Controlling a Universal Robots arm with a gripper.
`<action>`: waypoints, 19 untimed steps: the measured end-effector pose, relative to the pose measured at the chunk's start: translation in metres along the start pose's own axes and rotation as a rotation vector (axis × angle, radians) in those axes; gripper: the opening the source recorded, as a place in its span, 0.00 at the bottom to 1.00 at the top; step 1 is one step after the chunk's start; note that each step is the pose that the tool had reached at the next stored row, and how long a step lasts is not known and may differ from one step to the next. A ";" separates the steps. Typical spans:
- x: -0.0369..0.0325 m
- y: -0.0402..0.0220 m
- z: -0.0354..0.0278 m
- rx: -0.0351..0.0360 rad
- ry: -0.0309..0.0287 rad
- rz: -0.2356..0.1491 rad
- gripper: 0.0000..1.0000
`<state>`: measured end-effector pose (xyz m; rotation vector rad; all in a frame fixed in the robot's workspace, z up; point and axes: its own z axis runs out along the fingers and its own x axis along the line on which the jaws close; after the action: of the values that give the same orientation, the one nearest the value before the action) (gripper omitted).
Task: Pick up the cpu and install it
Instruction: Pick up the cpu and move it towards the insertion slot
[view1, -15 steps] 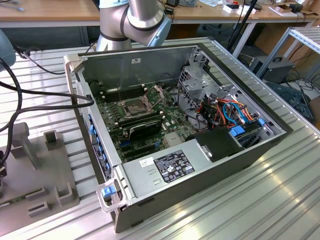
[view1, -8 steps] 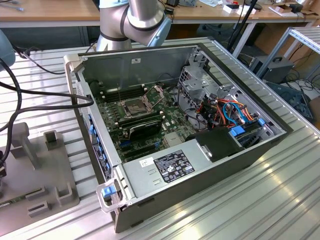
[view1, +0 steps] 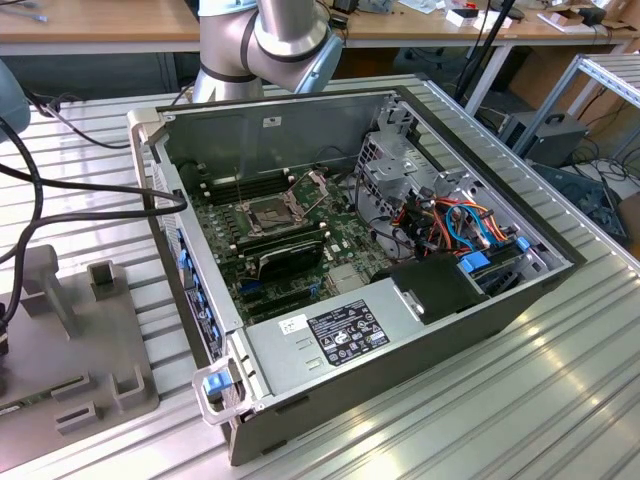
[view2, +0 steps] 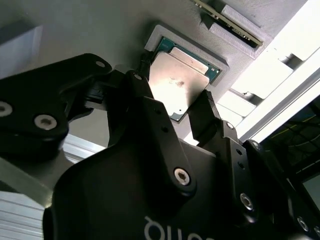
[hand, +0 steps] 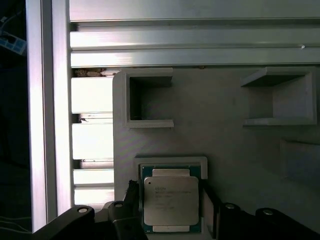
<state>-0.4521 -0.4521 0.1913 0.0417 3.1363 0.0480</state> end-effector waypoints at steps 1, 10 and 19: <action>0.0000 0.0000 0.0000 0.0000 0.0000 0.000 0.55; 0.0004 0.0000 0.0000 0.0000 -0.0001 0.000 0.55; 0.0006 0.0000 0.0000 -0.0001 0.0003 -0.011 0.55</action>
<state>-0.4527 -0.4521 0.1913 0.0250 3.1366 0.0481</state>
